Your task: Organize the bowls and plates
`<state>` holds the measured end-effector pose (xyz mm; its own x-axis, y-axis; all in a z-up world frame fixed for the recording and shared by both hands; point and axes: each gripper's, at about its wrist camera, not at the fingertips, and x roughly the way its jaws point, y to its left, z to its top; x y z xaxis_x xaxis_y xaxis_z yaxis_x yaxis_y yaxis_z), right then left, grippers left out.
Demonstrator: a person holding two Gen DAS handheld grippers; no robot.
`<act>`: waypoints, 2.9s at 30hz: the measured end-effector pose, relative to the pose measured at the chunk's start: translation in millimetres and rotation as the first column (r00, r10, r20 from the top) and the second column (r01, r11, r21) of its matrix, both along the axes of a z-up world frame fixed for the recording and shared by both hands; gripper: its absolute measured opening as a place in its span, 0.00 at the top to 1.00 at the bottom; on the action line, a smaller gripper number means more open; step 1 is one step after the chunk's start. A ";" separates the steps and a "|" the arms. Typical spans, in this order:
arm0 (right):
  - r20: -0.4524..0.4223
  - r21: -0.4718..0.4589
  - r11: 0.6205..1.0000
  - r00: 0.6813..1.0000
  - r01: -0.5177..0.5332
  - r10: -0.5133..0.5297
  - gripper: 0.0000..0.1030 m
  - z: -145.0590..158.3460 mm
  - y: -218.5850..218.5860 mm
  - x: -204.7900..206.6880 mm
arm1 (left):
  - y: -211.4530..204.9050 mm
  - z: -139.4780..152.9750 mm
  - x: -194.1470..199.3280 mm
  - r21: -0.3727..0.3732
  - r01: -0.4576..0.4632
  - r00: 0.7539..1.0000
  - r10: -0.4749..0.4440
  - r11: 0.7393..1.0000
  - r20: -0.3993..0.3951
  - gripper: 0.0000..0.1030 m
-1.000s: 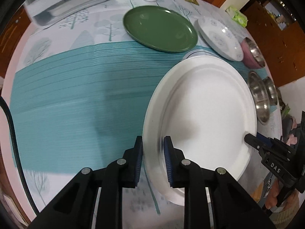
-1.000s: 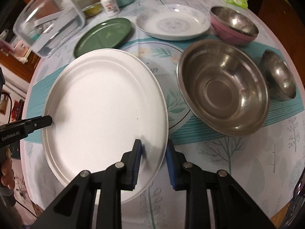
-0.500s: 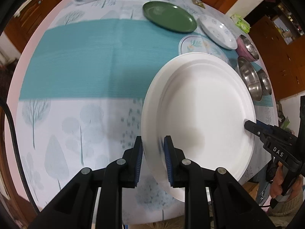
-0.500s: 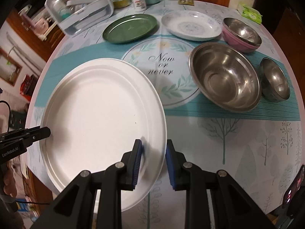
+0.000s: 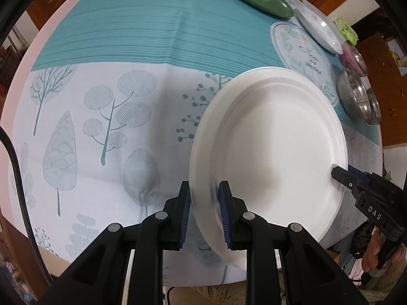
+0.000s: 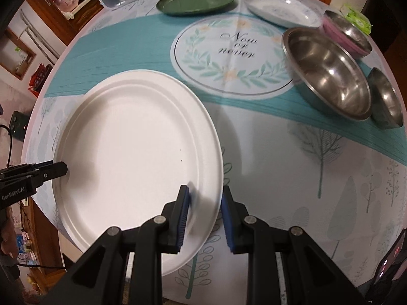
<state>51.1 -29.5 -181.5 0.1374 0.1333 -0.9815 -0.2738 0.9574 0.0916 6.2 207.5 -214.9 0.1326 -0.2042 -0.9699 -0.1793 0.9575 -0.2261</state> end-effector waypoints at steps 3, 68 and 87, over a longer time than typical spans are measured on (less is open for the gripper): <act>-0.003 0.004 1.000 1.000 0.004 -0.004 0.76 -3.4 3.3 2.3 | 2.0 0.3 6.0 0.022 -0.005 1.000 0.005 1.000 0.008 0.80; 0.212 0.029 0.998 0.975 0.063 -0.068 0.59 108.9 -3.2 62.9 | -14.0 125.1 119.5 0.237 0.135 0.937 -0.202 0.962 0.285 0.44; 0.194 0.135 0.962 0.946 0.237 -0.261 0.59 145.6 -29.8 223.1 | 13.5 162.2 289.3 0.250 0.185 0.911 -0.262 0.950 0.320 0.44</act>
